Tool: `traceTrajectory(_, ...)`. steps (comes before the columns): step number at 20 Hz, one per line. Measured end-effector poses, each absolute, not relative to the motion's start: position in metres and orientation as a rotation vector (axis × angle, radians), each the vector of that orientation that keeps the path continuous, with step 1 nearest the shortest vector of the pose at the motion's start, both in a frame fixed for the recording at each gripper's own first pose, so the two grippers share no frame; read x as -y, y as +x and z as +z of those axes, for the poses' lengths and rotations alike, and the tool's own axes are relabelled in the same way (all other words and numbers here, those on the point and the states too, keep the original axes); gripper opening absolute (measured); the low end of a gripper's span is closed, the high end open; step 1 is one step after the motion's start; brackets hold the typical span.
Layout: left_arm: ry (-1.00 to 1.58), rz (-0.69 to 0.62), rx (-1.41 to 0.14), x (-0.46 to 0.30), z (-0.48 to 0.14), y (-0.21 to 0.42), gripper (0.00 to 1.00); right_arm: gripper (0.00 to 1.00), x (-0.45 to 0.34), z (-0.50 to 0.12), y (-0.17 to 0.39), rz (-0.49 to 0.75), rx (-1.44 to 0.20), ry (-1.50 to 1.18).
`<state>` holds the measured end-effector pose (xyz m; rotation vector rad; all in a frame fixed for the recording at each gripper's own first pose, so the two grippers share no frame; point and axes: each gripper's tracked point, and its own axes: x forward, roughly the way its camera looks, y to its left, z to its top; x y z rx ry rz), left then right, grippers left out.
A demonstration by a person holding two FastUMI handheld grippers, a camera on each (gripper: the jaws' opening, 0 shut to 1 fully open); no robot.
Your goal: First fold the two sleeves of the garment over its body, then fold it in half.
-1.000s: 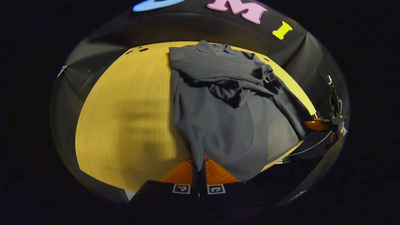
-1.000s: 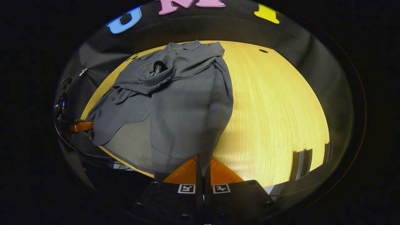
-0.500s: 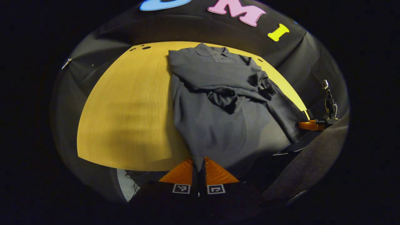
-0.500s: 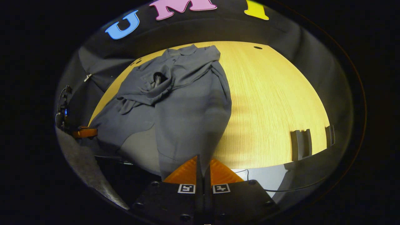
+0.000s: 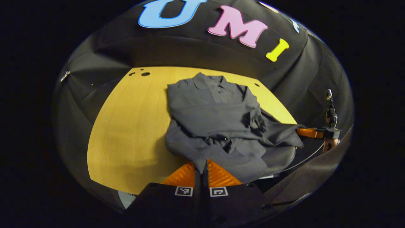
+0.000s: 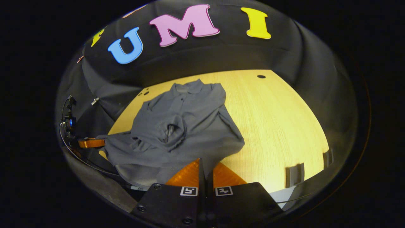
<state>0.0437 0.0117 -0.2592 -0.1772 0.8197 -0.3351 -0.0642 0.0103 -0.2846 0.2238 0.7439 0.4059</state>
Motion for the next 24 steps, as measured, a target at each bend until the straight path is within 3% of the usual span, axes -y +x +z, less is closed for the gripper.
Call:
traceTrajectory(12,-0.215,-0.274,-0.628,-0.019,-0.191,0.162,0.05,0.05,-0.025,-0.212,0.054,0.401,-0.541,0.232)
traceTrajectory(13,-0.219,-0.264,-0.619,-0.020,-0.187,0.173,0.02,0.05,-0.026,-0.209,0.067,0.400,-0.531,0.229)
traceTrajectory(24,-0.190,-0.186,-0.566,-0.034,-0.203,0.290,0.05,0.05,-0.042,-0.229,0.183,0.360,-0.501,0.210)
